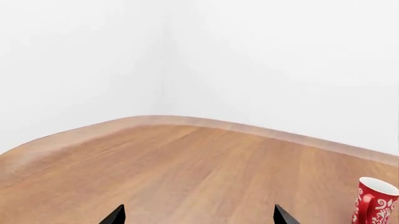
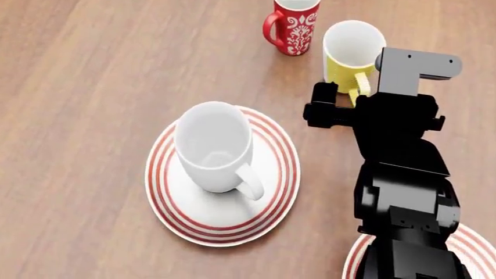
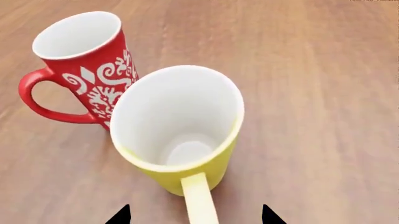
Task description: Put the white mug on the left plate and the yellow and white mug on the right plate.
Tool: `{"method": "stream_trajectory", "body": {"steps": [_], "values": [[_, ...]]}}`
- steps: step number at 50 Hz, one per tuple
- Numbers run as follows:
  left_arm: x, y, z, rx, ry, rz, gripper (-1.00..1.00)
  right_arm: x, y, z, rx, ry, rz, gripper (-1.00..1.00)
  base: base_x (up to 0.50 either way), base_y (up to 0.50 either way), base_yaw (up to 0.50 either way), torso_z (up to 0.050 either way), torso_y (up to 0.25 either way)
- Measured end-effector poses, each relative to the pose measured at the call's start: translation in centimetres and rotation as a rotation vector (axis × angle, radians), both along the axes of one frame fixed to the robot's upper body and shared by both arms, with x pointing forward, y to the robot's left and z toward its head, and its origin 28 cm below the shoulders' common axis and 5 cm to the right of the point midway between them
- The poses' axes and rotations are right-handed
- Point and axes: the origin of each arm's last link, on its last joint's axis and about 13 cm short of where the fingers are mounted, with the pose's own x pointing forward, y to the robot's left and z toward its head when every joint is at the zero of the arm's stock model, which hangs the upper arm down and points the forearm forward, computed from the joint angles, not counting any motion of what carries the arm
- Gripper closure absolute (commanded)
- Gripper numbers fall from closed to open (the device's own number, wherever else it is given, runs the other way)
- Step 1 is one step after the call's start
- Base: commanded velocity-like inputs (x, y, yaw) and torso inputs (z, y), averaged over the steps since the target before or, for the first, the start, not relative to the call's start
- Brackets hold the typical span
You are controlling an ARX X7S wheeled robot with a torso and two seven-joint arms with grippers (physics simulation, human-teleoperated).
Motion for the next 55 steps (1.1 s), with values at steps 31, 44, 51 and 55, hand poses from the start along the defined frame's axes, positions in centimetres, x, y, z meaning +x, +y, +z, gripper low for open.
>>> {"method": "stream_trajectory", "body": {"steps": [31, 44, 51, 55], "values": [[-0.16, 0.18, 0.05, -0.016, -0.002, 0.014, -1.00, -0.07, -0.24, -0.17, 0.009, -0.001, -0.003, 1.00, 0.00, 0.00, 0.00, 0.000, -0.037], [-0.16, 0.22, 0.00, -0.026, 0.004, 0.017, -1.00, -0.15, -0.40, -0.53, -0.004, -0.004, -0.008, 1.00, 0.00, 0.00, 0.00, 0.000, 0.000], [-0.16, 0.21, -0.01, -0.027, 0.005, 0.017, -1.00, -0.14, -0.43, -0.70, -0.010, -0.036, -0.005, 1.00, 0.00, 0.00, 0.00, 0.000, 0.000], [-0.15, 0.20, 0.01, -0.026, 0.005, 0.016, -1.00, -0.11, -0.52, -0.76, -0.008, -0.069, -0.008, 1.00, 0.00, 0.00, 0.00, 0.000, 0.000]]}}
